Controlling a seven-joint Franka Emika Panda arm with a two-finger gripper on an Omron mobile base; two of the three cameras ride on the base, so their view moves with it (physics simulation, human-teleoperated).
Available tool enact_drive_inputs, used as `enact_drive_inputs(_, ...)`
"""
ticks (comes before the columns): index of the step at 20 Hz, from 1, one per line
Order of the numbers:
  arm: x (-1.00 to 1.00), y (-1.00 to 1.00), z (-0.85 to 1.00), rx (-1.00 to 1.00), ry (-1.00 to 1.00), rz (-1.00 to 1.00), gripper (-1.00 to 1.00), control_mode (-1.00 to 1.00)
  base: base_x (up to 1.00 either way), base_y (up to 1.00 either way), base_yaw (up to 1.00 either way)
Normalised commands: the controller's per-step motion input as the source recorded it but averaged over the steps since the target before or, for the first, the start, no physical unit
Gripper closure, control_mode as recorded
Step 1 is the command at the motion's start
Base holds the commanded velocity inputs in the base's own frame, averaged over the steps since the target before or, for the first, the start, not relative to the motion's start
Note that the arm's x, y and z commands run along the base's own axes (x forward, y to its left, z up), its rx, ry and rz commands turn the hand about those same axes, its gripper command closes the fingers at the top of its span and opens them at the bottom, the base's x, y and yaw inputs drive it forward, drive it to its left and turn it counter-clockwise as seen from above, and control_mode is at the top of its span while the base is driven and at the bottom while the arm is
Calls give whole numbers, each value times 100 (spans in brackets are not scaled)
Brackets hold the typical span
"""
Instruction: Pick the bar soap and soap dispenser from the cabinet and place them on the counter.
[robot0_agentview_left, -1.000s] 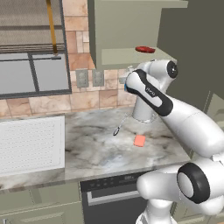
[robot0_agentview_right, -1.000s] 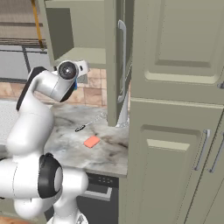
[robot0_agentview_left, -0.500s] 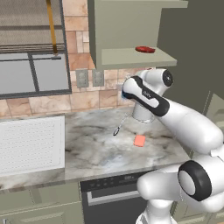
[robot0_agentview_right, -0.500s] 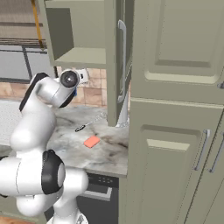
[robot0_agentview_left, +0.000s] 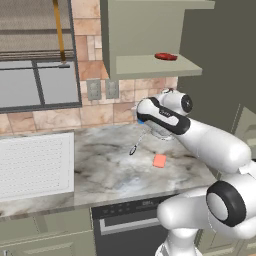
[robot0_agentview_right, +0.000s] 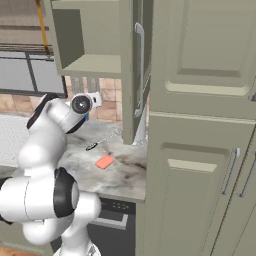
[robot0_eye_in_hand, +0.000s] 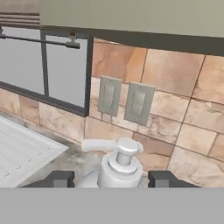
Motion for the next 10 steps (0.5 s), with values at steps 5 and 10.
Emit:
enact_drive_inputs(5, 8, 9, -45, 0, 2, 0, 100, -100, 0, 0, 0)
enact_drive_inputs(10, 10, 19, -52, 0, 10, 0, 100, -100, 0, 0, 0)
